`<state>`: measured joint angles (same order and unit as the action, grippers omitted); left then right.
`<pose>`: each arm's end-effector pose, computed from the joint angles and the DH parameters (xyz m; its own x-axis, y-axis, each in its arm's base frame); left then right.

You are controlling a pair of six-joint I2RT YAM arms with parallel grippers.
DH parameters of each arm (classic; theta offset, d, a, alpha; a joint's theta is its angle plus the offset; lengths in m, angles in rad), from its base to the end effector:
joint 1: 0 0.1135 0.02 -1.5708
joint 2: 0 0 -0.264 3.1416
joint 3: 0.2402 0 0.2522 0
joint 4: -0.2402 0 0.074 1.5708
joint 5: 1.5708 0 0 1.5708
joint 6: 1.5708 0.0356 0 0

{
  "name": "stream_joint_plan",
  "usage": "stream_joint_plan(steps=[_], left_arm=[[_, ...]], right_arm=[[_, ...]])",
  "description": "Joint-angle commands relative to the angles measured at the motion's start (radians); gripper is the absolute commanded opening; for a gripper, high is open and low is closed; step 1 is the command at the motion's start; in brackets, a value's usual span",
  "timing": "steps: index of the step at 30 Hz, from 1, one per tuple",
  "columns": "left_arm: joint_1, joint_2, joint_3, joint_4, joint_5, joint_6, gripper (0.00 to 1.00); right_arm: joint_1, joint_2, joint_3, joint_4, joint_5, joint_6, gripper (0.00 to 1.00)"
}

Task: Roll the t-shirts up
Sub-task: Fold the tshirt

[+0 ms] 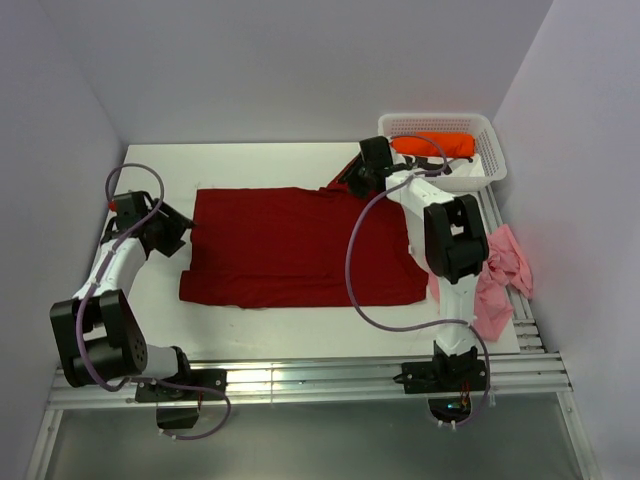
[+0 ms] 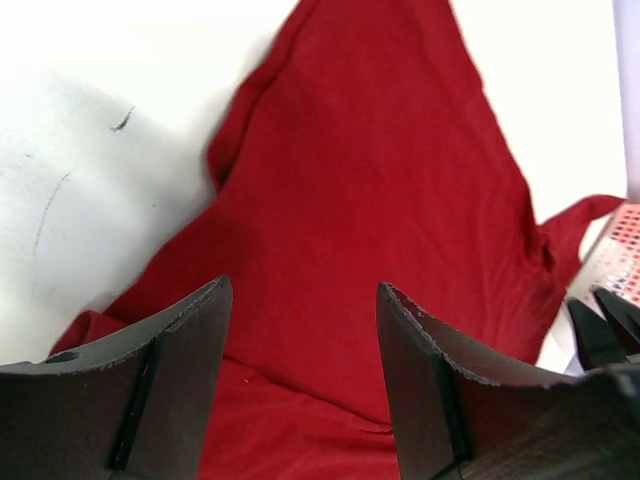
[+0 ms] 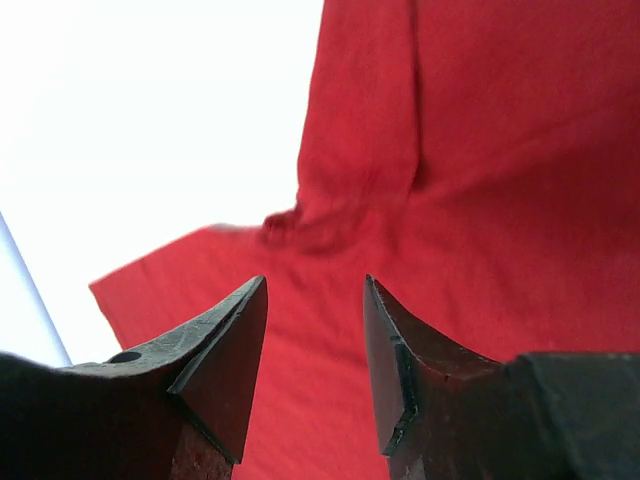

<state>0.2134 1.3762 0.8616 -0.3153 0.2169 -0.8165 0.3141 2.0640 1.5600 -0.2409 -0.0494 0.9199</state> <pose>0.2803 0.0529 0.2239 -0.4465 -0.8250 -0.3465 -0.5699 0.5608 -0.6006 0.4455 0.1466 0.2060 -0.6636 0.6199 -0.4188 0.3050 0.7354 0.6051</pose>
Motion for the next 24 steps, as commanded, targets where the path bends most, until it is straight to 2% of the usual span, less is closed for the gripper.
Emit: stream_joint_plan(steps=[1, 10, 21, 23, 24], left_arm=[[-0.005, -0.06, 0.005, 0.007, 0.021, 0.008, 0.65], [-0.005, -0.092, -0.001, 0.016, 0.047, 0.011, 0.65], [-0.005, -0.048, -0.021, 0.056, 0.087, 0.008, 0.65], [-0.005, -0.046, -0.018, 0.056, 0.088, 0.01, 0.65], [-0.005, -0.046, -0.016, 0.055, 0.088, 0.01, 0.65]], right_arm=[[-0.02, 0.047, 0.093, -0.04, 0.0, 0.077, 0.51], [-0.02, 0.14, 0.147, -0.044, 0.028, 0.18, 0.49], [-0.017, 0.205, 0.198, -0.069, 0.1, 0.24, 0.43], [-0.017, 0.209, 0.192, -0.054, 0.108, 0.244, 0.36], [-0.017, 0.211, 0.19, -0.049, 0.109, 0.244, 0.23]])
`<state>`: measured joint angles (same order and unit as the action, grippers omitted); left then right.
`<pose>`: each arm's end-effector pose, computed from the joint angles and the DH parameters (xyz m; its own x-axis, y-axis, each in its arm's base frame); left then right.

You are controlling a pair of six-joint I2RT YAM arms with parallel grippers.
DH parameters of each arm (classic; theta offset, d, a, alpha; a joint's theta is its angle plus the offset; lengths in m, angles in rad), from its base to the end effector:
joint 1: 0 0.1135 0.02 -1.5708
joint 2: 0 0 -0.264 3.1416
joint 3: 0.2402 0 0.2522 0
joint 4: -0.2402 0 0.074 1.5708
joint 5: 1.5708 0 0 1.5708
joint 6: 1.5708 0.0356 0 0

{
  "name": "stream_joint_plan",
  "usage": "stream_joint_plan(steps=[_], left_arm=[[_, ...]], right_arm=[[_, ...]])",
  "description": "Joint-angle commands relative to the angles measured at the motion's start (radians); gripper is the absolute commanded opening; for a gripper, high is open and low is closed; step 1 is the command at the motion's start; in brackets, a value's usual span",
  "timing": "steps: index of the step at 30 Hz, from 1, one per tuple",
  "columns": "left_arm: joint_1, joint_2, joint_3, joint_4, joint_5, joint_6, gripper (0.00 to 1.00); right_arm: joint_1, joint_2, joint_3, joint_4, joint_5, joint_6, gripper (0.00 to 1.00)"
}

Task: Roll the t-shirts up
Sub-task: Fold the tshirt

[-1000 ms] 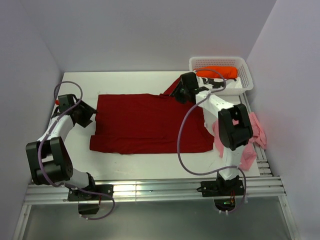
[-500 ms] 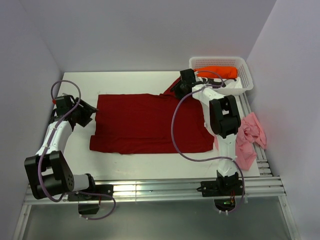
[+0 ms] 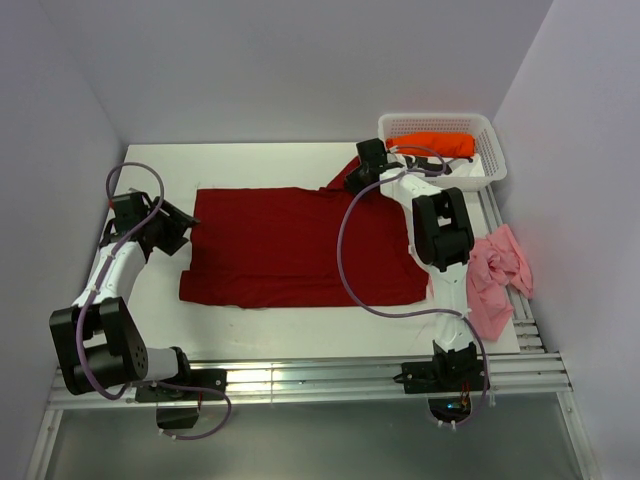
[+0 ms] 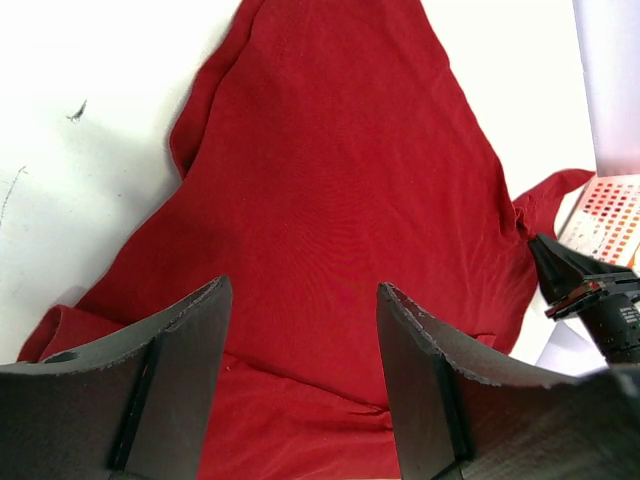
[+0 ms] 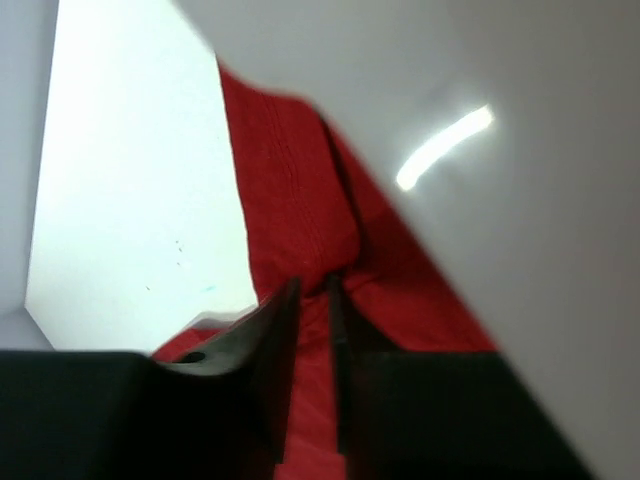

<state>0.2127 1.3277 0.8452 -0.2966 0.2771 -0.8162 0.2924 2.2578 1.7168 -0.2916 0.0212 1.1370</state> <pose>0.2741 0.0492 0.2332 -0.4612 -0.8165 -0.3474 -0.5091 0.5641 -0.6501 0.4810 0.1440 0.1618 -0.5468 0.7828 -0.2971 0.5273 0.5976 0.6040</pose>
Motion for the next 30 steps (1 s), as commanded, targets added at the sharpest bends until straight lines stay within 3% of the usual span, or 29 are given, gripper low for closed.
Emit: stream_joint_plan(steps=[1, 3, 6, 15, 22, 30], left_arm=[[-0.004, 0.004, 0.002, 0.033, 0.028, 0.009, 0.65], [-0.004, -0.001, 0.0, 0.034, 0.028, 0.011, 0.65], [-0.004, -0.008, 0.0, 0.03, 0.016, 0.012, 0.65], [-0.004, -0.007, 0.002, 0.019, 0.005, 0.015, 0.65], [-0.004, -0.001, 0.005, 0.014, -0.039, 0.014, 0.66], [-0.003, 0.125, 0.09, 0.044, -0.065, -0.043, 0.66]], right_arm=[[0.005, 0.016, 0.033, 0.005, 0.048, 0.029, 0.17], [0.005, 0.022, 0.044, 0.017, 0.048, 0.023, 0.07], [0.005, 0.045, 0.085, 0.012, 0.034, 0.021, 0.0], [0.021, 0.104, 0.208, 0.146, -0.016, -0.032, 0.0], [0.037, 0.218, 0.428, 0.198, -0.102, -0.089, 0.0], [0.043, 0.092, 0.265, 0.25, -0.104, -0.132, 0.0]])
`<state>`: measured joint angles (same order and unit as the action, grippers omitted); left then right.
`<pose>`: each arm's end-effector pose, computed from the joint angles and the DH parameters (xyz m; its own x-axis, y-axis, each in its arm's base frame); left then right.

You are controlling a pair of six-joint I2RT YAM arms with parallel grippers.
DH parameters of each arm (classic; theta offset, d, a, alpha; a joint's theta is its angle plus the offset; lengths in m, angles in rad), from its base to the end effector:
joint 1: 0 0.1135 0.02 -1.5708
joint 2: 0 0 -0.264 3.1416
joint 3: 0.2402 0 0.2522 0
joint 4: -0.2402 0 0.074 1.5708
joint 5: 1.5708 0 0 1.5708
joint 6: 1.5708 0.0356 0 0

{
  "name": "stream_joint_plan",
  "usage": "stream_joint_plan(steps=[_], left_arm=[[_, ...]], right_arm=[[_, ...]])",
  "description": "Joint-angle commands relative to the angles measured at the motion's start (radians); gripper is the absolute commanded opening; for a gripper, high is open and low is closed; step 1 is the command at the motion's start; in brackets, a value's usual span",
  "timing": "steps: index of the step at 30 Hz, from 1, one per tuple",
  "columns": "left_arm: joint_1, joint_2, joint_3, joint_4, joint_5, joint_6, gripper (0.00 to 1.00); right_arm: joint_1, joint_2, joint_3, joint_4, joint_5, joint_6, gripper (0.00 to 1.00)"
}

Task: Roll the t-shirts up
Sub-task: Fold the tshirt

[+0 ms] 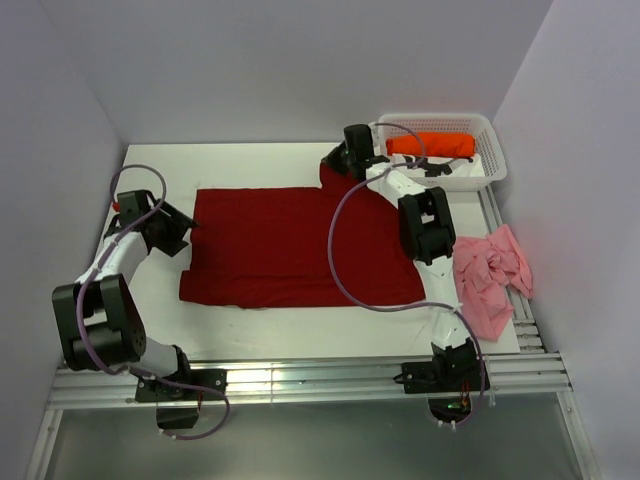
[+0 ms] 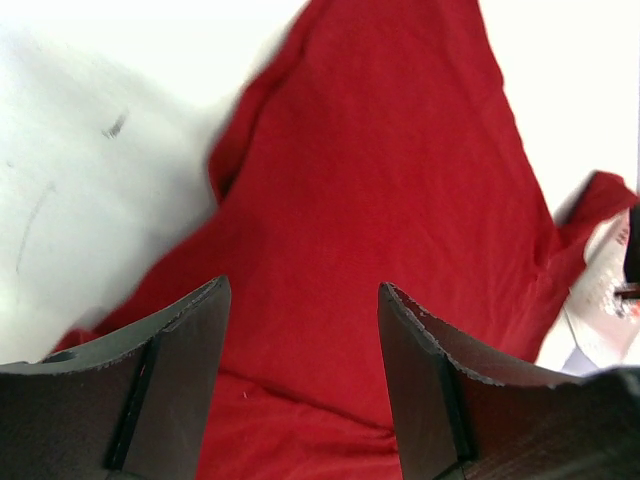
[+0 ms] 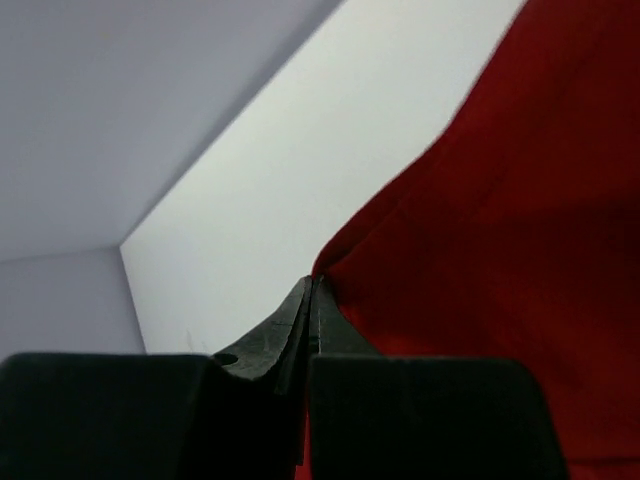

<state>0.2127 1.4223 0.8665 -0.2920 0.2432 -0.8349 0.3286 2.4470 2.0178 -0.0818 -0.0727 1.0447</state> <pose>0.2877 0.0534 0.2149 -0.4556 -0.8344 -0.3103 -0.5762 0.5421 -0.6116 0.5349 0.1851 0.1815 -0.5626 0.7194 -0.4073 0.2086 0.6003 0.7721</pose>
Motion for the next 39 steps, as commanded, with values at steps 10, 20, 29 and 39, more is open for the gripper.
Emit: stream_joint_plan(steps=[10, 20, 29, 39], left_arm=[[-0.004, 0.204, 0.282, -0.004, -0.102, -0.013, 0.67], [-0.006, 0.472, 0.578, -0.093, -0.061, 0.034, 0.65], [-0.006, 0.69, 0.825, -0.216, -0.11, 0.092, 0.63], [-0.029, 0.848, 0.931, -0.188, -0.018, 0.106, 0.61]], right_arm=[[0.052, -0.128, -0.076, -0.054, -0.056, -0.116, 0.15], [0.018, -0.025, 0.194, -0.279, 0.182, -0.242, 0.4], [0.009, -0.063, 0.095, -0.217, 0.174, -0.273, 0.39], [0.01, -0.124, 0.017, -0.17, 0.14, -0.27, 0.37]])
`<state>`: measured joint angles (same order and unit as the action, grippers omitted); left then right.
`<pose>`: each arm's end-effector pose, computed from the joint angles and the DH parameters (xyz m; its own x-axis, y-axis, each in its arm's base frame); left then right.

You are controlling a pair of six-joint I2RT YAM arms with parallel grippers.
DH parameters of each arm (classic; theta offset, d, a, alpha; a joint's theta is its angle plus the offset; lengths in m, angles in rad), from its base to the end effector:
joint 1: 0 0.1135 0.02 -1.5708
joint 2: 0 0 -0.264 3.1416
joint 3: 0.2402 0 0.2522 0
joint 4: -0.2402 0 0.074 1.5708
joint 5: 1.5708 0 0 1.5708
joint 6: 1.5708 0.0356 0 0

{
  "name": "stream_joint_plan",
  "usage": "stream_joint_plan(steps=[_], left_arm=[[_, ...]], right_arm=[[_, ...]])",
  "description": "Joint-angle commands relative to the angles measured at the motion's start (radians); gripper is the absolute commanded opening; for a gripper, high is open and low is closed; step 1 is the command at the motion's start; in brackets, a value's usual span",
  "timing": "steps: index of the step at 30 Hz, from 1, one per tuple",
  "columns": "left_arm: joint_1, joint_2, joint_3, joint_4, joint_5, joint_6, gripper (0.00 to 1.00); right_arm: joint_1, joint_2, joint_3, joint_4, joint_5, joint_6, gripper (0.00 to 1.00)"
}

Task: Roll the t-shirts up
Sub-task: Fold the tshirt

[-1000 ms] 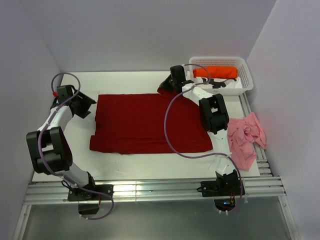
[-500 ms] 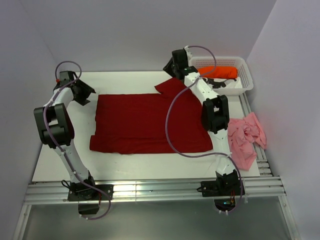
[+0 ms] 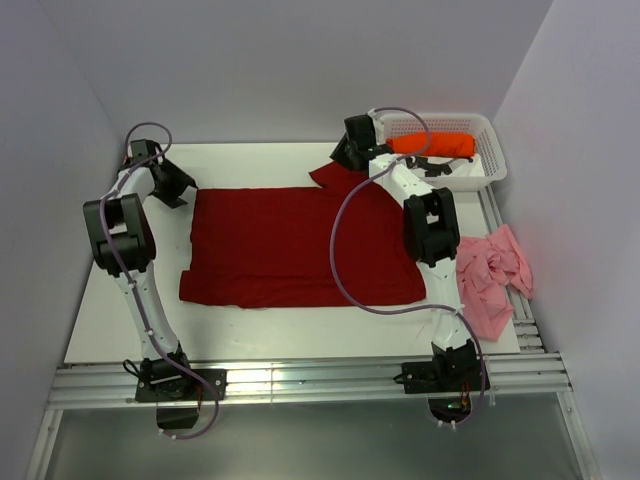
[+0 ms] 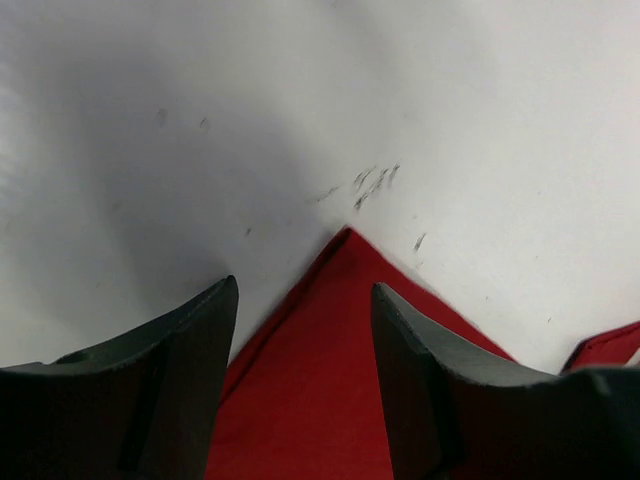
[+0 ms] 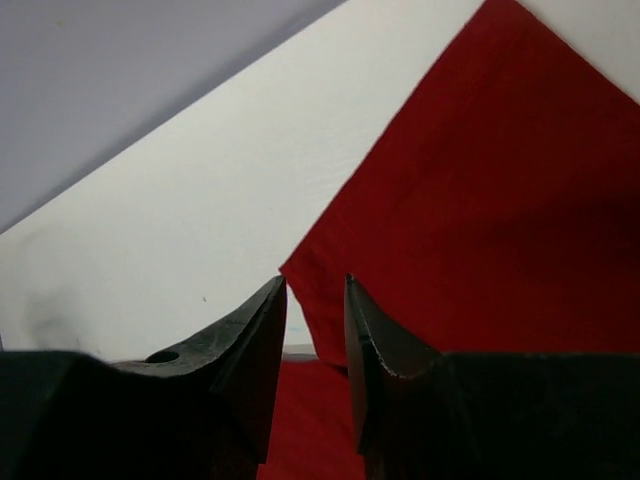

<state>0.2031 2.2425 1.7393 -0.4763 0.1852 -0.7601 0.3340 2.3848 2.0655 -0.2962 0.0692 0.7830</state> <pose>0.4799 0.0921 0.1641 -0.5220 -0.7989 -0.2987 -0.6311 0.5974 -0.4949 0.5230 0.1789 0.2116 -0.5797 0.5437 -0.6069 0.1908 0.8147 0.5477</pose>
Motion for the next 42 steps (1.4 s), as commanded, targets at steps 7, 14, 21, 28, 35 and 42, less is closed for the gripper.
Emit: stream_joint_plan(steps=[7, 14, 21, 28, 35, 42], left_arm=[[-0.048, 0.055, 0.074, -0.01, -0.023, 0.054, 0.61], [-0.085, 0.094, 0.109, -0.054, -0.133, 0.074, 0.5], [-0.116, 0.138, 0.138, -0.084, -0.217, 0.076, 0.14], [-0.114, 0.063, 0.069, -0.087, -0.296, 0.094, 0.0], [-0.114, -0.089, -0.153, -0.013, -0.305, 0.107, 0.0], [-0.108, -0.084, -0.169, -0.025, -0.319, 0.117, 0.0]], right_arm=[[0.003, -0.125, -0.146, 0.121, -0.025, 0.022, 0.36], [-0.004, -0.144, -0.168, 0.127, -0.034, 0.022, 0.34], [-0.01, -0.182, -0.225, 0.163, -0.032, 0.012, 0.33], [-0.013, -0.133, -0.164, 0.106, 0.009, 0.001, 0.34], [-0.009, 0.109, 0.282, -0.202, 0.064, -0.023, 0.41], [-0.007, 0.114, 0.229, -0.17, 0.073, -0.198, 0.92]])
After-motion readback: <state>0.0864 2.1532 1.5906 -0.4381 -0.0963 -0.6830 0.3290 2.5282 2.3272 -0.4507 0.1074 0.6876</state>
